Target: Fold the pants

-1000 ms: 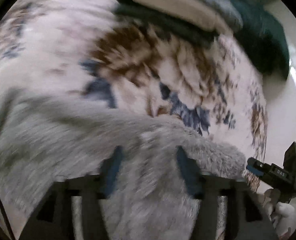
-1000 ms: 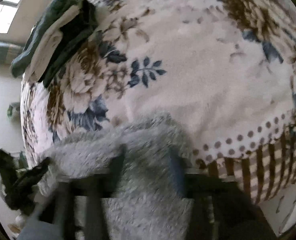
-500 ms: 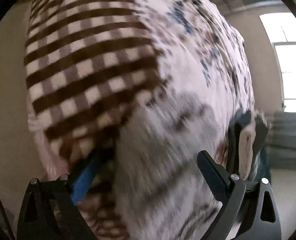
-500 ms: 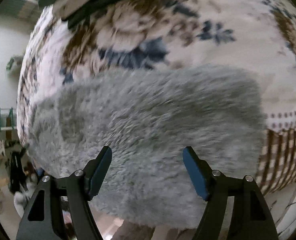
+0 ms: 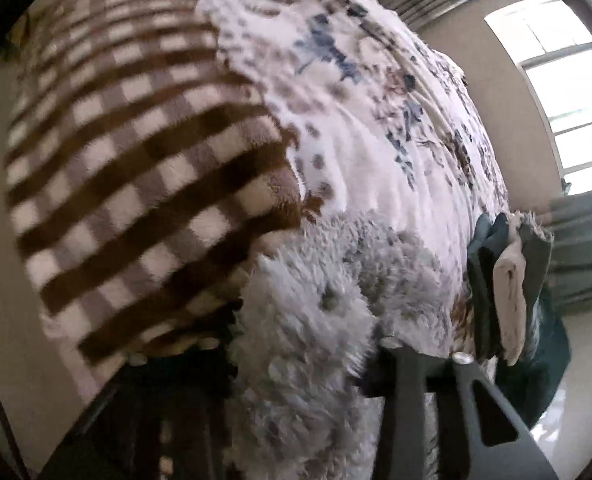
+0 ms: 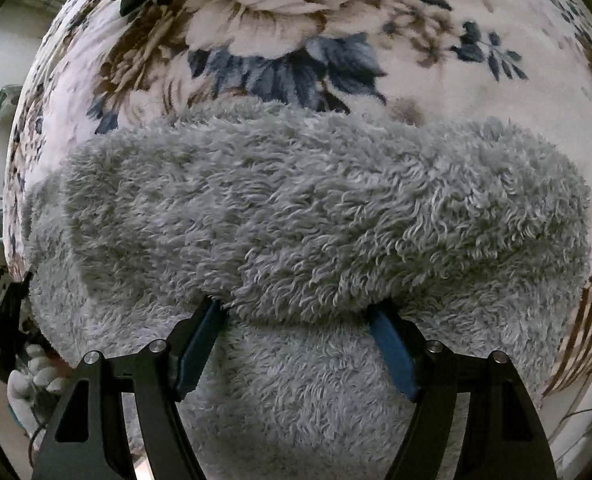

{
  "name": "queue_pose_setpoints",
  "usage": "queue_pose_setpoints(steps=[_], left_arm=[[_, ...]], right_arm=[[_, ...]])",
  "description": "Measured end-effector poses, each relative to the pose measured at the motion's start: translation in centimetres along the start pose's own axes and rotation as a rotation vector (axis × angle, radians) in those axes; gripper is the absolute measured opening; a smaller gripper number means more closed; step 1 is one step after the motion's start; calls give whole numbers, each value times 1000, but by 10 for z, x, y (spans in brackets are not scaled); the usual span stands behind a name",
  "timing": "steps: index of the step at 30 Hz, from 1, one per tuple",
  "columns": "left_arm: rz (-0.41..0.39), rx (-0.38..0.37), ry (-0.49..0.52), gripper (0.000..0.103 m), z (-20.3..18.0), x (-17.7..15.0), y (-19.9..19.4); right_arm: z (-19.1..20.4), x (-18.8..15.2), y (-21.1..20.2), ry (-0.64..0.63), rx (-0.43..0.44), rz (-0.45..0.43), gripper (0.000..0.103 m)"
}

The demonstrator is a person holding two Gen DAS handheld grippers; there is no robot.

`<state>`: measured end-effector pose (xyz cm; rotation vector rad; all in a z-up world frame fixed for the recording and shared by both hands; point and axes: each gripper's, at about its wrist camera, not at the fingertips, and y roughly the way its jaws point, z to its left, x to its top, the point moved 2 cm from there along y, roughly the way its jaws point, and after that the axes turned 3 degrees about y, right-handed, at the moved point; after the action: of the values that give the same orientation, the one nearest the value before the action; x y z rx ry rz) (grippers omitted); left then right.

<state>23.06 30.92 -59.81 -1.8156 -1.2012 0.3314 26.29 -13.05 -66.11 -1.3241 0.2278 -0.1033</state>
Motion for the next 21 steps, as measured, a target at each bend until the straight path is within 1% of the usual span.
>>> queue_pose_setpoints(steps=[3, 4, 6, 7, 11, 14, 15, 17, 19, 21], left_arm=[[-47, 21, 59, 29, -14, -4, -24], [-64, 43, 79, 29, -20, -5, -34], [-88, 50, 94, 28, -29, -8, -51], [-99, 59, 107, 26, -35, -10, -61], [-134, 66, 173, 26, -64, -21, -93], [-147, 43, 219, 26, -90, -32, -108], [-150, 22, 237, 25, -100, -35, -112], [-160, -24, 308, 25, -132, -48, -123], [-144, -79, 385, 24, -163, -67, -131], [-102, -140, 469, 24, -197, -95, -133]], right_arm=[[4, -1, 1, -19, -7, -6, 77], [4, -2, 1, -21, -7, -9, 77], [3, -4, 0, -20, 3, -14, 77], [4, -4, -1, -18, 7, -15, 77], [-1, -8, -6, -16, 47, -23, 77], [-2, -8, -7, -33, 68, -22, 77], [-3, -10, -9, -36, 78, -23, 77], [-4, -13, -14, -40, 104, -21, 77], [-11, -14, -23, -41, 131, -22, 77], [-15, -16, -30, -39, 153, -24, 77]])
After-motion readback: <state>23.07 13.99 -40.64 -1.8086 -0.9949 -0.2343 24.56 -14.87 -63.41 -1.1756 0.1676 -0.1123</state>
